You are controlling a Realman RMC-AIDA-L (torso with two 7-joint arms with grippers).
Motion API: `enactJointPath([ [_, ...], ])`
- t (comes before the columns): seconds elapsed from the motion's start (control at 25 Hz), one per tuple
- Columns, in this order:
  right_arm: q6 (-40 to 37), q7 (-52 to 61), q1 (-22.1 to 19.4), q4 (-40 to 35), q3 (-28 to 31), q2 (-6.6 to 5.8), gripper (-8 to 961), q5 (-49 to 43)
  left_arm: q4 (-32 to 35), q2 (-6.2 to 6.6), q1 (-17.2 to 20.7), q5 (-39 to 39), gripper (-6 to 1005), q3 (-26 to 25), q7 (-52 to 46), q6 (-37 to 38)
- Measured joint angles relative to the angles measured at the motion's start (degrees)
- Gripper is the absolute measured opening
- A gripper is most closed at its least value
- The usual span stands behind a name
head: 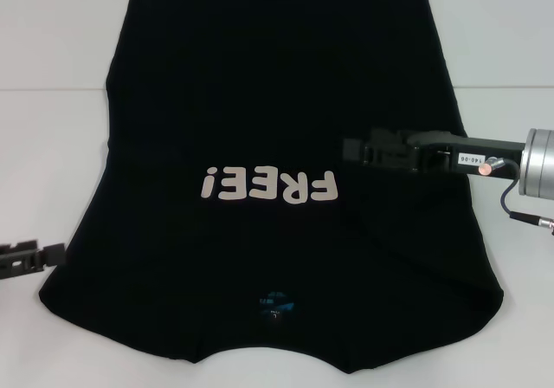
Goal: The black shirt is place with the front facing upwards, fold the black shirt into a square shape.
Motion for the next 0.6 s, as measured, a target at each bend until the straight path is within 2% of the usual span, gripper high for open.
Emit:
enactJointPath([
  [0.28,0.4,0.2,0.5,0.0,0.9,-0.22,947,0.1,-0.1,0.20,-0.7,6.9,913,-0.9,-5.1,-4.4],
  [0.6,0.2,0.7,0.7,-0.1,2.3,-0.45,947,0.1,-1.9,0.14,-3.5,12.6,913,-0.5,-8.7,-9.6],
])
